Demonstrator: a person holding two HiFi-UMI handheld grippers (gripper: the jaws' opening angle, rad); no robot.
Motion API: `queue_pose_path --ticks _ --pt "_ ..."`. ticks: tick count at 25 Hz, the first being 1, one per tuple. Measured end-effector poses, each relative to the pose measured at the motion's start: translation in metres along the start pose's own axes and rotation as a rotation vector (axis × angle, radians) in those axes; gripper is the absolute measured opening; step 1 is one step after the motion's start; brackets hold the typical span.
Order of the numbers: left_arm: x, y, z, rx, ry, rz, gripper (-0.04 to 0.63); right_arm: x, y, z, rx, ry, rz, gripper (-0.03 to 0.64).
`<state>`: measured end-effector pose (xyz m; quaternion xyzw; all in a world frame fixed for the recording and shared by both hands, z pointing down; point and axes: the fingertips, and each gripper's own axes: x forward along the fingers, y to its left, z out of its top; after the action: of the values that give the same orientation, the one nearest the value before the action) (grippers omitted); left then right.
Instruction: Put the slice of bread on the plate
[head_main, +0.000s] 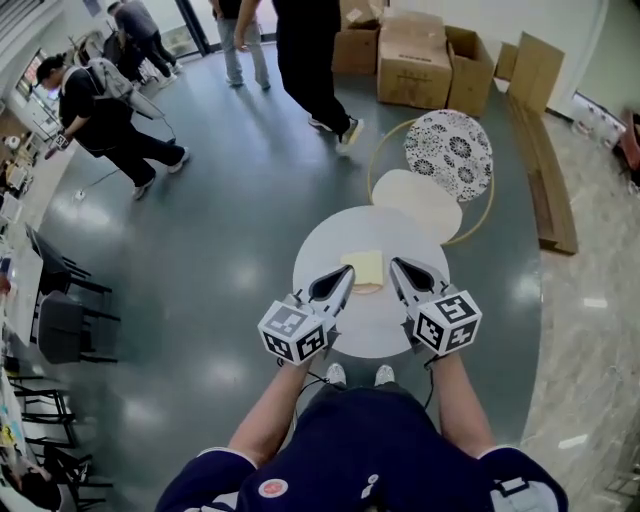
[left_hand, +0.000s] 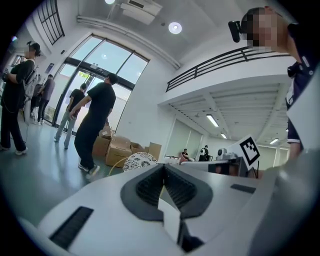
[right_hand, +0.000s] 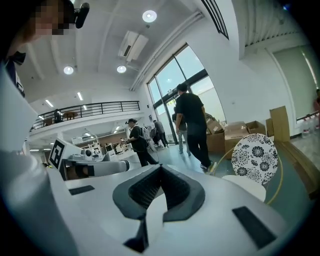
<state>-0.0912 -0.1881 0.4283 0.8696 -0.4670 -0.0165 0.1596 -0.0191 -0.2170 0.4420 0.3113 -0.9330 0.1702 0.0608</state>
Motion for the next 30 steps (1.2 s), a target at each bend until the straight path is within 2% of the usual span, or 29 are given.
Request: queue_pose_path --ticks 12,30 --pt "-0.011 -0.007 0.014 -0.014 -0.031 -0.001 0.008 -0.002 0.025 0.027 -0.032 -0.073 0.043 0.006" --pt "-0.012 -0.016 0.017 -0.009 -0.033 -0.01 0.008 -0.004 0.036 0.035 -0.06 -0.09 0.068 0.006"
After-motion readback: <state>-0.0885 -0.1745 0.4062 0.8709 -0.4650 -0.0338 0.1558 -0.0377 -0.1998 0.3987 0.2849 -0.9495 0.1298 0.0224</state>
